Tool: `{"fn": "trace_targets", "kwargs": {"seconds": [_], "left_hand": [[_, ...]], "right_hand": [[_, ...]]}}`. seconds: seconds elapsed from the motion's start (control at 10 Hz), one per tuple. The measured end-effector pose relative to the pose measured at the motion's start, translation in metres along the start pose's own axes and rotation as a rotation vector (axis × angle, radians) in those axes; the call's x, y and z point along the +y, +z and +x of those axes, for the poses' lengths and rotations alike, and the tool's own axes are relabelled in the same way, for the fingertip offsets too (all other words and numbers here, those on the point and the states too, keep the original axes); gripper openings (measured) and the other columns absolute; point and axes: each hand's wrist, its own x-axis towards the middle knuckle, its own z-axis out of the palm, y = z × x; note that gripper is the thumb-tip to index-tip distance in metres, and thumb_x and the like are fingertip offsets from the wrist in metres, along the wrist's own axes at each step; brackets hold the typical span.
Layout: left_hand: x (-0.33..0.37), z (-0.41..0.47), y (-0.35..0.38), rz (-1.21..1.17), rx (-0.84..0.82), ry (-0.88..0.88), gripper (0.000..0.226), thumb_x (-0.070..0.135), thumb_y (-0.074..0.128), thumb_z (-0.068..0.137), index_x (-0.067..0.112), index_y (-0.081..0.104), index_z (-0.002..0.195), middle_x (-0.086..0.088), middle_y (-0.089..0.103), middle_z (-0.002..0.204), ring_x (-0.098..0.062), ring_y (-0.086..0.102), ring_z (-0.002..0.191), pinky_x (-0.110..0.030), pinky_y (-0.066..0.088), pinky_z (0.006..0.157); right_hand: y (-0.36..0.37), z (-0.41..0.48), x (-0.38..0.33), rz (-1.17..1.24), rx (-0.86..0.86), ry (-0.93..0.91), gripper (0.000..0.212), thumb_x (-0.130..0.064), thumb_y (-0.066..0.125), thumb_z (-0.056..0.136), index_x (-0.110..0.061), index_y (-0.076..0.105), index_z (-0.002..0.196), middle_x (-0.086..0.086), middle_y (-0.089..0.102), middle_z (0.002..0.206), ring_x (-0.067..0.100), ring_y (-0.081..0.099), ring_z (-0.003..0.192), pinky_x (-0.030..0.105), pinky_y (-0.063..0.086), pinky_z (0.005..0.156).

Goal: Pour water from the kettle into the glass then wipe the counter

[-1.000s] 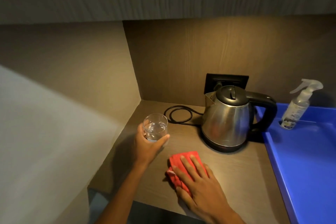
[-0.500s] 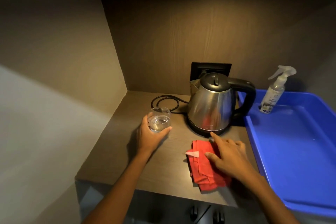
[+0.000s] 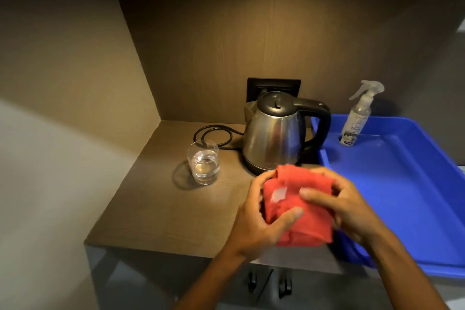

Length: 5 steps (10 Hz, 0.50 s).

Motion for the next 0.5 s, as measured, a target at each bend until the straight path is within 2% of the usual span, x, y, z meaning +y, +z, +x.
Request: {"fn": "trace_targets", "kwargs": {"seconds": [0.1, 0.2, 0.3, 0.4, 0.5], "left_hand": [[0.021, 0.024, 0.045, 0.020, 0.004, 0.061, 0.070, 0.034, 0.079, 0.079, 0.046, 0.039, 0.135, 0.020, 0.062, 0.124, -0.006, 0.066, 0.109, -0.034, 0.058, 0.089], [0.034, 0.051, 0.097, 0.360, -0.072, 0.188, 0.044, 0.027, 0.070, 0.084, 0.033, 0.054, 0.124, 0.001, 0.071, 0.112, -0.023, 0.067, 0.101, -0.039, 0.052, 0.087], [0.040, 0.068, 0.137, 0.756, -0.147, 0.274, 0.032, 0.033, 0.062, 0.088, 0.033, 0.062, 0.120, -0.004, 0.074, 0.109, -0.035, 0.060, 0.106, -0.044, 0.039, 0.088], [0.039, 0.073, 0.163, 0.975, -0.241, 0.253, 0.029, 0.042, 0.052, 0.094, 0.035, 0.065, 0.119, -0.009, 0.071, 0.112, -0.038, 0.050, 0.113, -0.049, 0.029, 0.095], [0.032, 0.076, 0.170, 1.165, -0.357, 0.165, 0.039, 0.050, 0.041, 0.099, 0.030, 0.072, 0.113, -0.018, 0.039, 0.151, -0.037, 0.017, 0.144, -0.061, 0.009, 0.114]], "right_hand": [[-0.033, -0.009, -0.009, -0.034, 0.322, -0.014, 0.039, -0.026, 0.078, 0.076, -0.025, 0.063, 0.112, 0.009, 0.071, 0.104, 0.022, 0.072, 0.089, 0.031, 0.060, 0.064], [-0.079, -0.018, -0.006, -0.360, 0.541, 0.008, 0.029, -0.024, 0.075, 0.084, -0.023, 0.055, 0.105, 0.008, 0.064, 0.106, 0.024, 0.064, 0.088, 0.040, 0.055, 0.069], [-0.118, -0.028, -0.003, -0.578, 0.595, 0.042, 0.023, -0.014, 0.072, 0.085, -0.021, 0.054, 0.098, 0.018, 0.062, 0.101, 0.037, 0.060, 0.094, 0.046, 0.050, 0.079], [-0.132, -0.041, 0.003, -0.736, 0.649, 0.093, 0.025, -0.010, 0.070, 0.084, -0.020, 0.050, 0.096, 0.007, 0.050, 0.082, 0.036, 0.052, 0.096, 0.032, 0.030, 0.063], [-0.130, -0.046, 0.019, -0.905, 0.596, 0.296, 0.005, -0.026, 0.059, 0.091, -0.025, 0.055, 0.091, 0.020, 0.057, 0.104, 0.036, 0.049, 0.113, 0.034, 0.036, 0.080]]}}
